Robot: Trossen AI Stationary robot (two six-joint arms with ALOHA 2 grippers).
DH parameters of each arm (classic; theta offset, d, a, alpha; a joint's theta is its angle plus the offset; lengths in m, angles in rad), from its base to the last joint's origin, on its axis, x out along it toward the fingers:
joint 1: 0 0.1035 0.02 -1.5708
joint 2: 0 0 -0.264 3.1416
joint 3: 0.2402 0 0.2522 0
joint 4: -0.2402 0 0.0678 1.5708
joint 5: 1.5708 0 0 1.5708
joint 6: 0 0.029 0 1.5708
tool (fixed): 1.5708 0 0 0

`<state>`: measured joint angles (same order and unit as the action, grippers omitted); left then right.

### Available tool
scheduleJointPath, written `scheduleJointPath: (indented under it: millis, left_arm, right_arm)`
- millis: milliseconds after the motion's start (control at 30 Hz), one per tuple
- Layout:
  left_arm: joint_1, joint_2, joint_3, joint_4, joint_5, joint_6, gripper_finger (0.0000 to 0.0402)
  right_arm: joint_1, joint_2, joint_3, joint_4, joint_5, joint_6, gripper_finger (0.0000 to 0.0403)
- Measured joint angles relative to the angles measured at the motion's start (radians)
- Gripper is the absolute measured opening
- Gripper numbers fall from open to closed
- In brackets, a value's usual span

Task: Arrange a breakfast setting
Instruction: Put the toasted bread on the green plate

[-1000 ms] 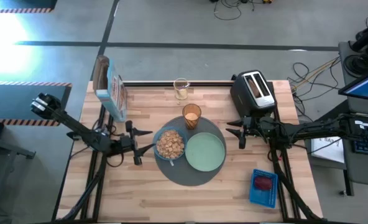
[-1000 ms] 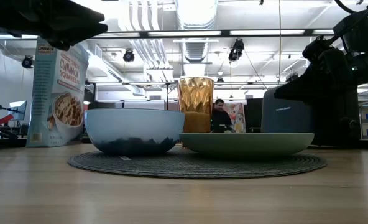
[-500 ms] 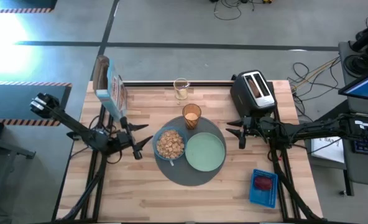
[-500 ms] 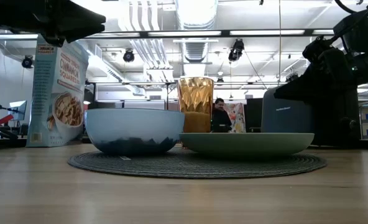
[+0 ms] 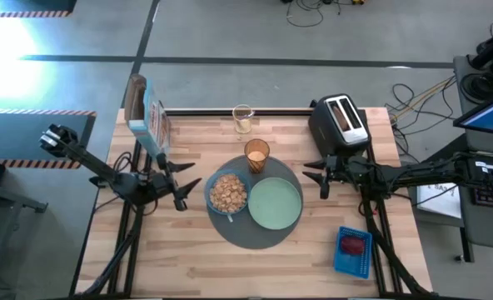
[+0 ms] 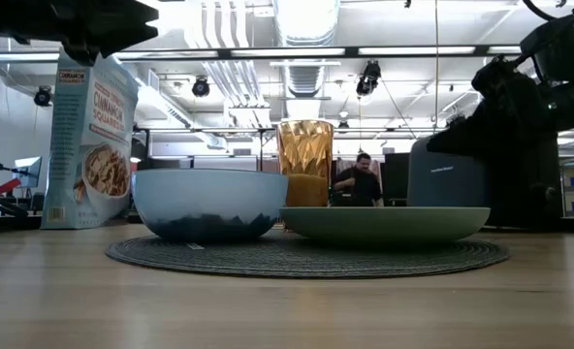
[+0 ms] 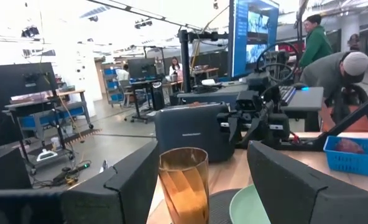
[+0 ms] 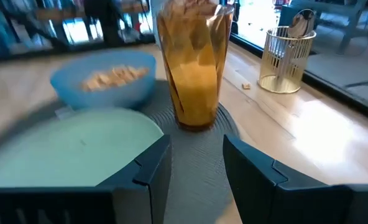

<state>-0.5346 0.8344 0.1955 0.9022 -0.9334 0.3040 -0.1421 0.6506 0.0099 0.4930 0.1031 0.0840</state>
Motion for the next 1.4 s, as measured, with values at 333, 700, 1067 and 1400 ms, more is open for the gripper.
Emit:
scheduleJointPath:
  millis: [333, 700, 1067, 1400]
  left_arm:
    - [0.000, -0.030, 0.000, -0.002, -0.002, 0.016, 0.0227]
    - [0.000, -0.085, 0.000, 0.004, -0.003, 0.017, 0.0227]
    - [0.000, -0.116, 0.000, 0.003, -0.003, 0.025, 0.0227]
    - [0.000, -0.116, 0.000, 0.002, -0.003, 0.028, 0.0227]
  right_arm:
    - [-0.002, -0.001, 0.000, 0.115, 0.013, 0.143, 0.0134]
    - [0.000, 0.000, 0.000, 0.140, -0.020, 0.320, 0.0134]
    - [0.000, 0.000, 0.000, 0.148, -0.022, 0.451, 0.0134]
    - [0.000, 0.000, 0.073, 0.167, -0.060, 0.602, 0.0134]
